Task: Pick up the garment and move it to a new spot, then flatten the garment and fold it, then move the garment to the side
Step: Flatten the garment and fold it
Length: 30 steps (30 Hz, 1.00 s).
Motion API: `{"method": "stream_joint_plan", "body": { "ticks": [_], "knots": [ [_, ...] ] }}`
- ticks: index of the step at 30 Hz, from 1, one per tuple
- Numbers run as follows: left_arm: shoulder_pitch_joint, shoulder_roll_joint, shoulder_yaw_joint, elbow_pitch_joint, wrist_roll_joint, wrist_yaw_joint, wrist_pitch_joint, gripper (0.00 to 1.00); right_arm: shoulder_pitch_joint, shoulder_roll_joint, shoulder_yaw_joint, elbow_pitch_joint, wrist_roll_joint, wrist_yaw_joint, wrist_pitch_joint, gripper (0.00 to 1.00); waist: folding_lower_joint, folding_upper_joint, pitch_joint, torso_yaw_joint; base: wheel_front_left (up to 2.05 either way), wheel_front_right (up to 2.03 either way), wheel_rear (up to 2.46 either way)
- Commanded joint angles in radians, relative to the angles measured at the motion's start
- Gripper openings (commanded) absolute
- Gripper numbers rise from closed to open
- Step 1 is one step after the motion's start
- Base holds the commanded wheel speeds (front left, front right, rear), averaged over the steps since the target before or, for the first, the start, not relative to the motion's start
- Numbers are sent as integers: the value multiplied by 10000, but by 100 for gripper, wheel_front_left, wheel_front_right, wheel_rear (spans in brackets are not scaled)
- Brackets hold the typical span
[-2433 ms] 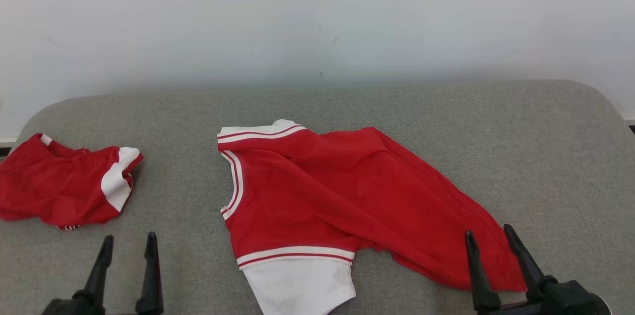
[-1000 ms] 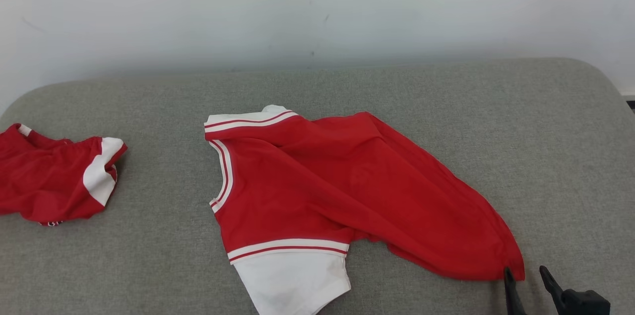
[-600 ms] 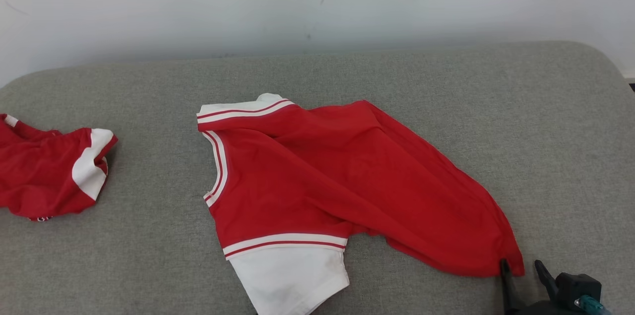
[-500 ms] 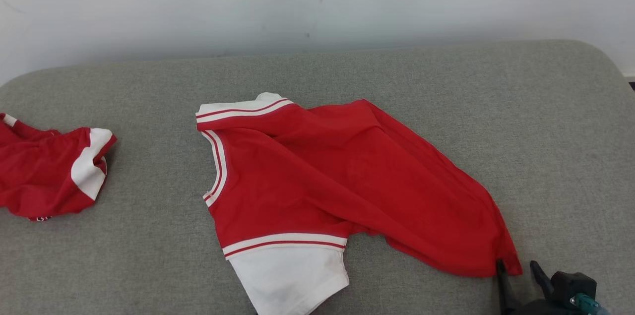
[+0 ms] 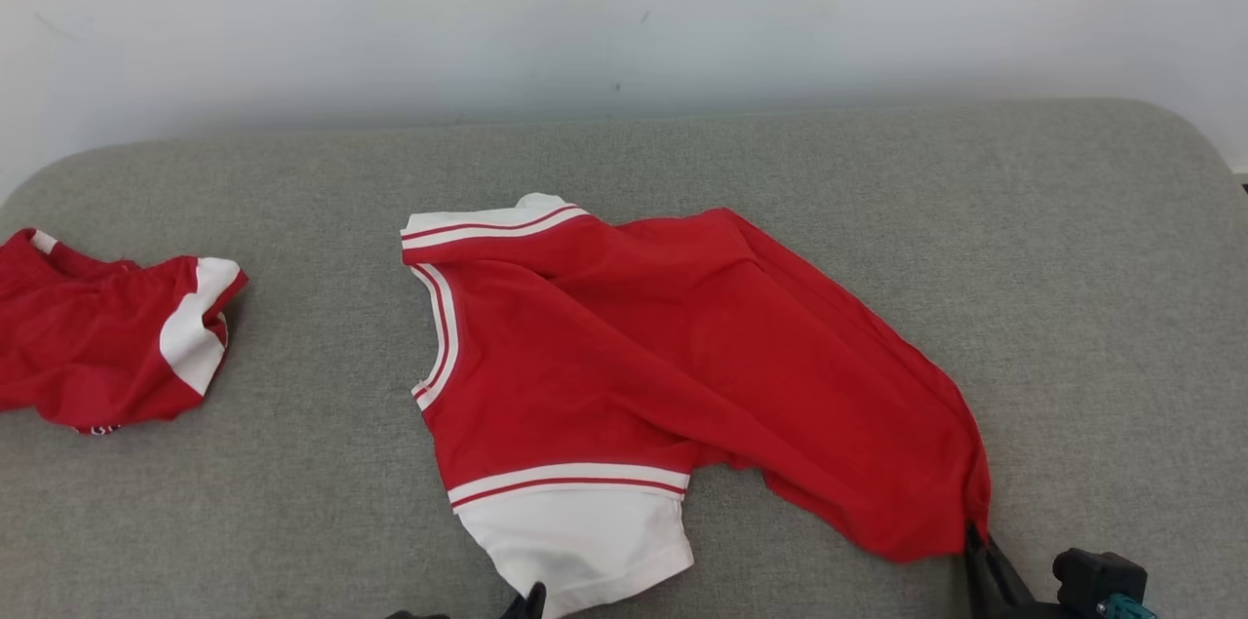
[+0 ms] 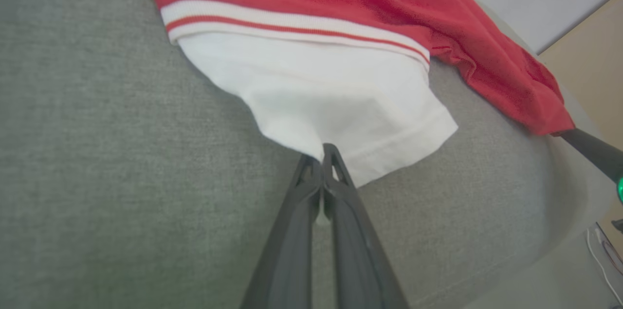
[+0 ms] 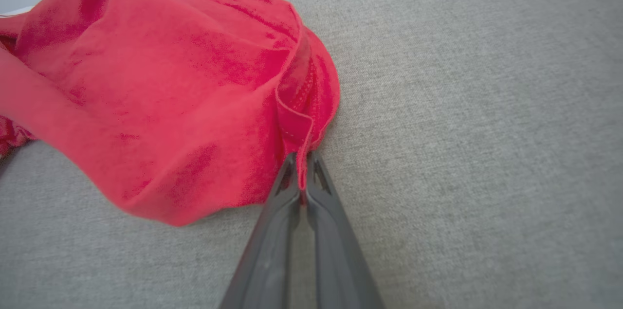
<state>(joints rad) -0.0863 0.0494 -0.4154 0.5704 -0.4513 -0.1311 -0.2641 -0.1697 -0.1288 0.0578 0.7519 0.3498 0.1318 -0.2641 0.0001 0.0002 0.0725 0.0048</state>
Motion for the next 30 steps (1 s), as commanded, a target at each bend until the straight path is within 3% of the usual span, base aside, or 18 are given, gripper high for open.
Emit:
{"method": "stream_joint_plan", "body": {
  "ticks": [1, 8, 14, 15, 22, 23, 27, 30],
  "knots": [
    [68, 16, 161, -278, -34, 16, -2, 0, 188, 15, 164, -309, 201, -24, 0, 0, -1, -2, -42, -4, 0, 0, 0],
    [-1041, 840, 484, -1638, 325, 16, -2, 0, -289, -292, 1130, -1807, 1182, -25, -2, 0, -1, -2, 114, -150, 0, 0, 0],
    [-3650, 2155, 140, -2247, -40, 16, 311, 0, -1998, -796, 1630, -2664, 2145, -25, 140, 0, -1, -2, 676, -283, 0, 0, 0],
    [-3650, 2155, 140, -2247, -40, 16, 311, 0, -1998, -796, 1630, -2664, 2145, -25, 140, 0, -1, -2, 676, -283, 0, 0, 0],
    [-7996, 3171, 125, -2238, -1416, 16, 1604, 0, -5395, -1350, 1272, -2820, 3355, -24, 1071, 0, -1, -2, 2328, -374, 0, 0, 0],
    [-9443, 3279, 72, -2064, -1757, 16, 2004, 0, -6592, -1435, 930, -2708, 3700, -24, 1470, 0, -1, -2, 2990, -378, 0, 0, 0],
    [-12334, 3433, -112, -1419, -2082, 16, 2665, 0, -9153, -1404, 131, -2205, 4269, -24, 2267, 0, -1, -2, 4133, -417, 0, 0, 0],
    [-14384, 3493, -444, -721, -2053, 16, 2987, 0, -11109, -1534, -260, -1616, 3958, -24, 2624, 0, -1, -2, 4757, -457, 0, 0, 0]
  ]
}}
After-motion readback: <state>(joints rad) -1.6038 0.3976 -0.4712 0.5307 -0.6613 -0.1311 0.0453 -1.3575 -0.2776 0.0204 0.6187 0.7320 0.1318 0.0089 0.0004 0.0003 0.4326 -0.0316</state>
